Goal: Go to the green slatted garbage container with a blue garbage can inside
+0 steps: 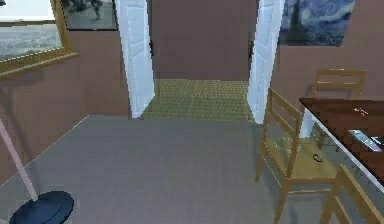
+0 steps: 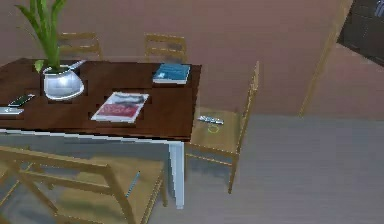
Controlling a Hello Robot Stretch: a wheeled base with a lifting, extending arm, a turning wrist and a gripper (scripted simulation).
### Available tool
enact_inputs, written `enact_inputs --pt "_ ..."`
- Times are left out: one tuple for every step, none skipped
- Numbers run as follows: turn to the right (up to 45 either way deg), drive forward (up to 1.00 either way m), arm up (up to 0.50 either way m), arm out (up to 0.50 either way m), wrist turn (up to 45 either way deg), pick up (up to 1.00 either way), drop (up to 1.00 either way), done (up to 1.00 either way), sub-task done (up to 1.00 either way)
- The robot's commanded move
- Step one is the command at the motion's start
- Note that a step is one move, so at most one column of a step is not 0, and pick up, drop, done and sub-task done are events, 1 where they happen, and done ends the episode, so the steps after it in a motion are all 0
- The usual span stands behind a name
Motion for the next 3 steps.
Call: enact_inputs --pt "0.0 1.0 0.0 0.0 0.0 0.0 0.0 0.0 0.0" --pt "3.0 0.0 0.0 0.0 0.0 0.0 0.0 0.0 0.0" --pt "0.0 0.35 0.0 0.0 0.0 0.0 0.0 0.0 0.0"
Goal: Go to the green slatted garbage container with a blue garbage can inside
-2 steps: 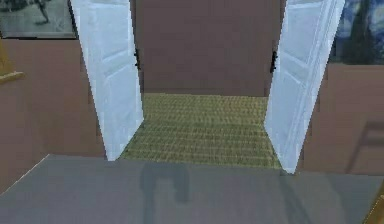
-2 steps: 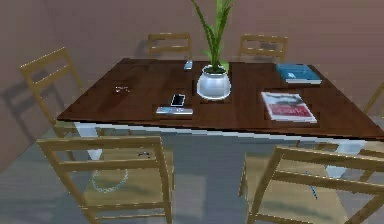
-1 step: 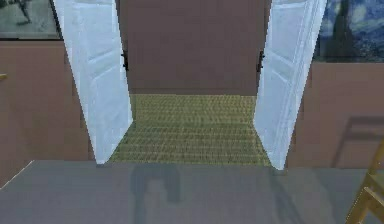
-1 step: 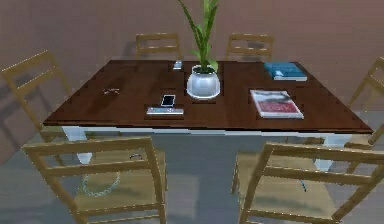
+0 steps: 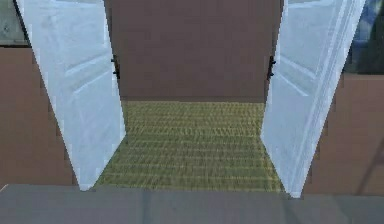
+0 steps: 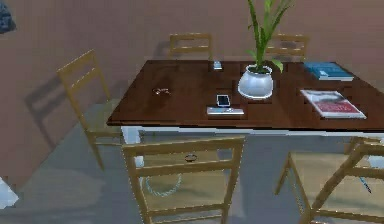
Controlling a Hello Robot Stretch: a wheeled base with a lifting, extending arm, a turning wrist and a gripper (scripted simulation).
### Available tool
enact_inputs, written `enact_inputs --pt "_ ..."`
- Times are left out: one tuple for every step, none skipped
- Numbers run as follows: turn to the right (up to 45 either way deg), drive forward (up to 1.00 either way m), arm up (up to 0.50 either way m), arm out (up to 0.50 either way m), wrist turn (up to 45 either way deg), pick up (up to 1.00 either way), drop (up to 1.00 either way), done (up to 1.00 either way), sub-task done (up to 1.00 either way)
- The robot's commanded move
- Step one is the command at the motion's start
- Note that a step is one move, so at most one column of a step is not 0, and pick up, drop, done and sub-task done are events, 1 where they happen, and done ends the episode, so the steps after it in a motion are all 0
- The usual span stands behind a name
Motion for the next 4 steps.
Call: enact_inputs --pt "-21.0 0.0 0.0 0.0 0.0 0.0 0.0 0.0 0.0" --pt "0.0 0.5 0.0 0.0 0.0 0.0 0.0 0.0 0.0" --pt "27.0 0.0 0.0 0.0 0.0 0.0 0.0 0.0 0.0" --pt "3.0 0.0 0.0 0.0 0.0 0.0 0.0 0.0 0.0"
